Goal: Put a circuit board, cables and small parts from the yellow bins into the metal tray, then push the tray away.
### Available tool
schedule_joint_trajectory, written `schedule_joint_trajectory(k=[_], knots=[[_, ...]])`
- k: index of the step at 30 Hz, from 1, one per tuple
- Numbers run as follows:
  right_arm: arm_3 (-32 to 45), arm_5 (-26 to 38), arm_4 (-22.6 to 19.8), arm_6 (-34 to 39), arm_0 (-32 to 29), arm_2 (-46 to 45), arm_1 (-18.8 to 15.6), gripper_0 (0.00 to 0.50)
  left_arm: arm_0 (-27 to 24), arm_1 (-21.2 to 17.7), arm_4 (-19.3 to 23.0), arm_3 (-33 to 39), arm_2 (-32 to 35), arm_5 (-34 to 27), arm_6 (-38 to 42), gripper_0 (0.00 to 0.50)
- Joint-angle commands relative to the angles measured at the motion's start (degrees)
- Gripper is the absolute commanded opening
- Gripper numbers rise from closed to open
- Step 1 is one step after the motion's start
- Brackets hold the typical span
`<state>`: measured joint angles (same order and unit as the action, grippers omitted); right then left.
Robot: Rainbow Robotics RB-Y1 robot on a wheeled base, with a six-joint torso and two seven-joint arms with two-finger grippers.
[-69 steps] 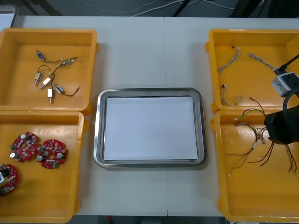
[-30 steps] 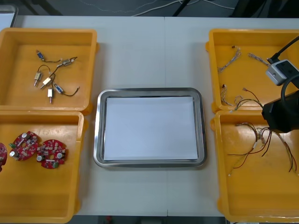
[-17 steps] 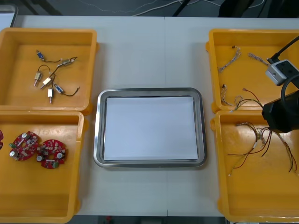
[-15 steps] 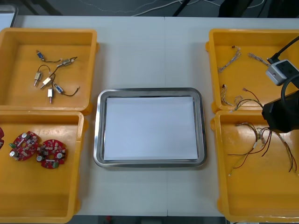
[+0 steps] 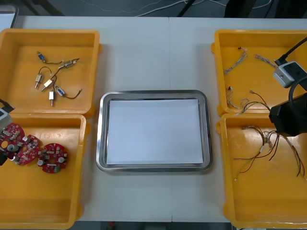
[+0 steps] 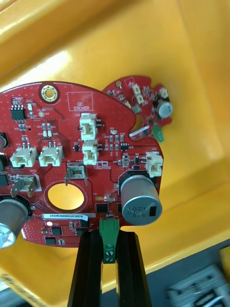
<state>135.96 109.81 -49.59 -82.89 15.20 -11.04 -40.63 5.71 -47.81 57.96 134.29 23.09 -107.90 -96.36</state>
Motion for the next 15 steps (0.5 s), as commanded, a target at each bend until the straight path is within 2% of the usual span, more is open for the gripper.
schedule_joint_trajectory(k=[1, 9, 15], knots=[[0.45, 0.19, -0.33, -0.69, 1.32, -1.44, -2.00, 0.000, -3.78, -2.46, -0.75, 2.90, -2.35, -2.10, 9.70, 0.000], [0.45, 0.19, -0.33, -0.69, 1.32, -1.44, -2.00, 0.000, -7.47, -2.46, -0.66, 5.36, -6.39, -2.10, 18.49, 0.000], [0.45, 0.19, -0.33, -0.69, 1.32, -1.44, -2.00, 0.000, -10.89, -2.46, -2.07, 7.03, -12.10, -2.10, 26.83, 0.000]])
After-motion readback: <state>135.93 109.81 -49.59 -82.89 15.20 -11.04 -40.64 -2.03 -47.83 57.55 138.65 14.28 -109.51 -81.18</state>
